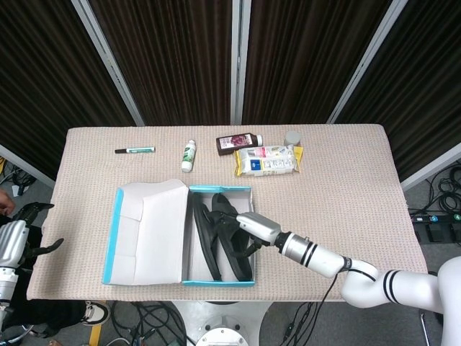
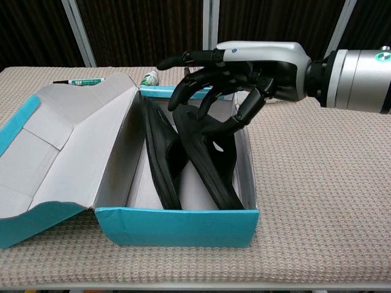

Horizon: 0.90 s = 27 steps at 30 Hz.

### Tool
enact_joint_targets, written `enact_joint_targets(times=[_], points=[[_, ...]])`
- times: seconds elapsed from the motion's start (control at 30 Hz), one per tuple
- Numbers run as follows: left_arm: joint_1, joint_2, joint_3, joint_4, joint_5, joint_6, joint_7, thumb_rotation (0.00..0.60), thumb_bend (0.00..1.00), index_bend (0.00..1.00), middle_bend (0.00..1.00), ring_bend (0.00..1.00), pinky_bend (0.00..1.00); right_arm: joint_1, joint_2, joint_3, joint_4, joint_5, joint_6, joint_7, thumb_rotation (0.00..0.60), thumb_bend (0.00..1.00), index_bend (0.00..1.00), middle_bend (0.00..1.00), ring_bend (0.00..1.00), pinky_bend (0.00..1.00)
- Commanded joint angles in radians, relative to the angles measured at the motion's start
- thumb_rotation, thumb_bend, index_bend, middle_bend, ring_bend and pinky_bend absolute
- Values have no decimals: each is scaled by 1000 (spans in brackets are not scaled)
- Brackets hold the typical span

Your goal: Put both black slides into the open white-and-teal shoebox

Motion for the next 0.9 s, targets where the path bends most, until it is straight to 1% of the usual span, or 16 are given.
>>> enact_joint_targets(times=[0.03, 0.2, 0.47, 0.6, 0.73, 0.83, 0.9], points=[[-1, 1, -1, -2, 0, 1, 0, 600, 170, 236, 222, 132, 225, -6, 15, 4, -15, 1, 9, 0, 600, 157, 72, 283, 171, 322], [-1, 0, 0, -5, 0, 1, 5, 600, 170, 236, 222, 132, 225, -6, 3, -8, -6, 8, -15, 4, 600, 158, 72, 283, 171, 322], [2, 5, -2, -5, -5, 2, -1, 600, 170, 236, 222, 132, 225, 7, -57, -25, 64, 13, -62, 40, 600, 158, 72, 283, 171, 322], [2, 4, -1, -2, -3, 2, -4, 600, 169, 236, 222, 132, 225, 7, -58, -27, 73, 12, -61, 42, 600, 157, 72, 283, 171, 322], [2, 4, -1, -3, 0, 4, -3, 600, 170, 236, 221, 132, 225, 1, -39, -20, 58, 10, -42, 37, 600, 157, 72, 283, 171, 322], [1, 5, -1, -7, 3, 7, 1, 600, 170, 236, 221, 132, 225, -14, -12, -5, 31, 2, 10, 24, 600, 152, 72, 283, 171, 322], [-1, 7, -2, -12, 4, 7, 6, 600, 170, 236, 221, 132, 225, -33, 12, 13, 8, -4, 67, 10, 600, 149, 72, 287, 171, 322]])
